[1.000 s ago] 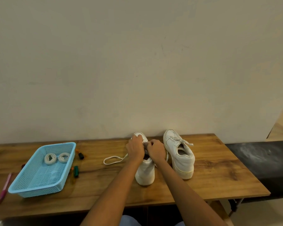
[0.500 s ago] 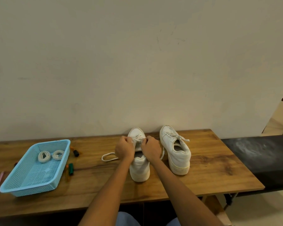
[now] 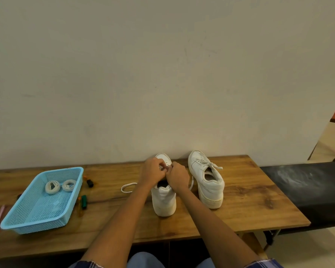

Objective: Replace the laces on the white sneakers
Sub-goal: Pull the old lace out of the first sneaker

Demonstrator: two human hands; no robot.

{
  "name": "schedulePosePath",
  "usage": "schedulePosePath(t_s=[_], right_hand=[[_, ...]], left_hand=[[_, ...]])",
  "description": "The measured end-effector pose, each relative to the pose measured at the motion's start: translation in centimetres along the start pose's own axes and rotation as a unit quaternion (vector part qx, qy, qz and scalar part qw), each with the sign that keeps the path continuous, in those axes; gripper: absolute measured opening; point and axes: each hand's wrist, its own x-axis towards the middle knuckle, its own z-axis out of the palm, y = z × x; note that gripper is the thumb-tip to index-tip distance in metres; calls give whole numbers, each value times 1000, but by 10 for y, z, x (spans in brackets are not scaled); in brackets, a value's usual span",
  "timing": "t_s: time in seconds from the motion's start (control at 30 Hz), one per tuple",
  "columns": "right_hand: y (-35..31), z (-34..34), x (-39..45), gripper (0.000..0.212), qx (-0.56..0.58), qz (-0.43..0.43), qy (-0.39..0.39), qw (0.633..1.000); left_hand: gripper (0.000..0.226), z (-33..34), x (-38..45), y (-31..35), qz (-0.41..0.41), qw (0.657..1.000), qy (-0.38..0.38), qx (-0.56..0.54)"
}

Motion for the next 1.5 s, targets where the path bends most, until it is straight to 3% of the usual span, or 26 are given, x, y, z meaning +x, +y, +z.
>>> schedulePosePath(t_s=[0.07,0.17,0.27,0.3,0.37,0.4,0.43,0.47,0.53,0.6,0.7,0.8,0.87,1.2,1.4,1.5], right_hand=[[-1,0,0,24,-4,3,-4,1000],[-2,-1,-1,23,-9,0,-9,1000],[-2,-2,-2,22,-18,-8,-10,1000],[-2,-2,-2,23,-16,-10,-8,1000],[-1,-3,-3,25,-16,-12,-6,1000],[-1,-3,-3,25,-18,-14,-7,1000],[-1,-3,-3,25,-20,-16,-8,1000],[-1,-2,-3,25,-17,-17,-7,1000],[0,-2,-2,26,-13,-17,-4,1000],[0,-2,-2,26,-8,-15,2,1000],[0,-1,-2,26,-11,-17,2,1000],[0,0,-1,25,-9,-15,2,1000],[0,0,-1,25,-10,-13,0,1000],[0,1,0,23,-13,-11,-2,1000],[0,3,-1,25,5,-2,3,1000],[0,3,-1,25,7,-5,7,1000]], left_hand=[[11,6,1,-1,7,998,-4,63],[11,13,-5,1,-26,997,19,73],[13,13,-10,12,-133,982,110,-78],[14,9,-8,16,-207,953,160,-155],[15,0,-1,12,-352,845,234,-326],[14,-2,1,6,-396,797,248,-382],[13,-3,2,2,-421,775,242,-403],[12,-5,1,-1,-433,785,221,-384],[22,-6,-4,-3,-424,836,194,-290],[38,-7,-6,-2,-384,874,214,-205],[31,-9,-5,-4,-218,944,211,-132],[22,0,0,-6,-54,995,62,-48],[24,3,3,-3,-36,999,23,-4],[34,-3,2,8,-47,999,-11,18],[19,-3,-1,8,-47,998,-34,40],[12,-4,-1,8,-73,997,-29,-28]])
